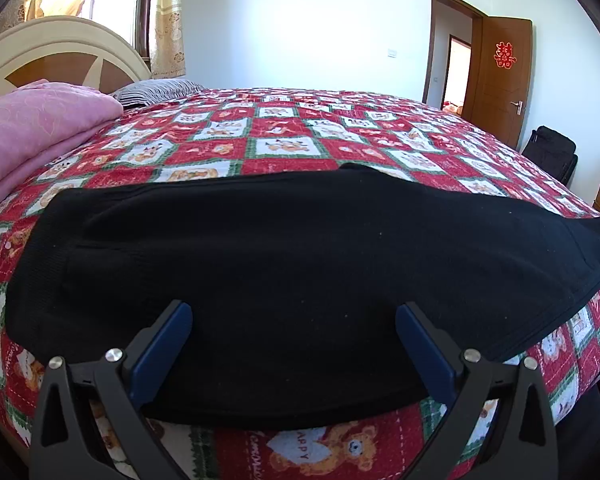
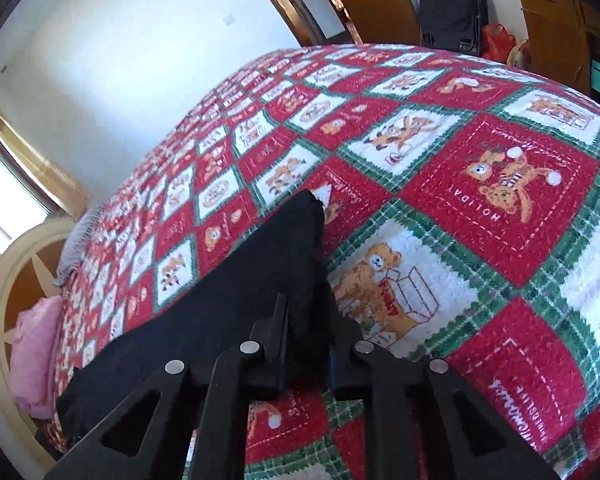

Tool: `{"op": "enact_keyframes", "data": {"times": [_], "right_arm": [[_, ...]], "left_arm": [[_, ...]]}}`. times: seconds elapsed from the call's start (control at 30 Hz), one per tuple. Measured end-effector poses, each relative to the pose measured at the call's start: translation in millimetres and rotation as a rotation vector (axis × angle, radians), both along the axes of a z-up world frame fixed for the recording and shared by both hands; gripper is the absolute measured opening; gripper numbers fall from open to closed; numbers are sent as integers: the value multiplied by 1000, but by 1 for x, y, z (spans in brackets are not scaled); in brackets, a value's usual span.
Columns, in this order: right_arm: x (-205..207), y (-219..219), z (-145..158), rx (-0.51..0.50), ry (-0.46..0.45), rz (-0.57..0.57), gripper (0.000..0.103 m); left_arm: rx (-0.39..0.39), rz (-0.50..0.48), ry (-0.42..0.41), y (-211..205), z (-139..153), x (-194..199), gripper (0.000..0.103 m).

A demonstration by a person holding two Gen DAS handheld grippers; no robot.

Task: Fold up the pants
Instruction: 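Grasp the black pants edge with the right gripper and lift it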

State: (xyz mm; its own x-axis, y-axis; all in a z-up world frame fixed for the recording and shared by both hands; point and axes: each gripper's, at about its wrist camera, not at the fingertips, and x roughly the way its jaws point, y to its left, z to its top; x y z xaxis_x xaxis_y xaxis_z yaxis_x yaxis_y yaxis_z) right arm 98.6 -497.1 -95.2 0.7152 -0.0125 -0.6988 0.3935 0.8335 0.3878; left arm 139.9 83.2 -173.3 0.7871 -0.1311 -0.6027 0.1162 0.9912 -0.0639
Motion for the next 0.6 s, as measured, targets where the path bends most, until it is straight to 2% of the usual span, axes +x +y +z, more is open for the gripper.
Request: {"op": "enact_keyframes", "data": {"times": [0.13, 0.33, 0.5, 0.6], "right_arm": [[-4, 19, 19, -61, -69, 18, 12], [1, 66, 54, -166, -142, 96, 12], [13, 121, 69, -261, -162, 207, 12], [21, 156, 71, -320, -158, 275, 12]], "left_arm": [[-10, 0, 9, 0, 2, 1, 103], [-107, -27, 14, 5, 14, -5, 103], [-123, -88, -30, -6, 35, -12, 103], [-186, -164, -35, -15, 46, -12, 103]]}}
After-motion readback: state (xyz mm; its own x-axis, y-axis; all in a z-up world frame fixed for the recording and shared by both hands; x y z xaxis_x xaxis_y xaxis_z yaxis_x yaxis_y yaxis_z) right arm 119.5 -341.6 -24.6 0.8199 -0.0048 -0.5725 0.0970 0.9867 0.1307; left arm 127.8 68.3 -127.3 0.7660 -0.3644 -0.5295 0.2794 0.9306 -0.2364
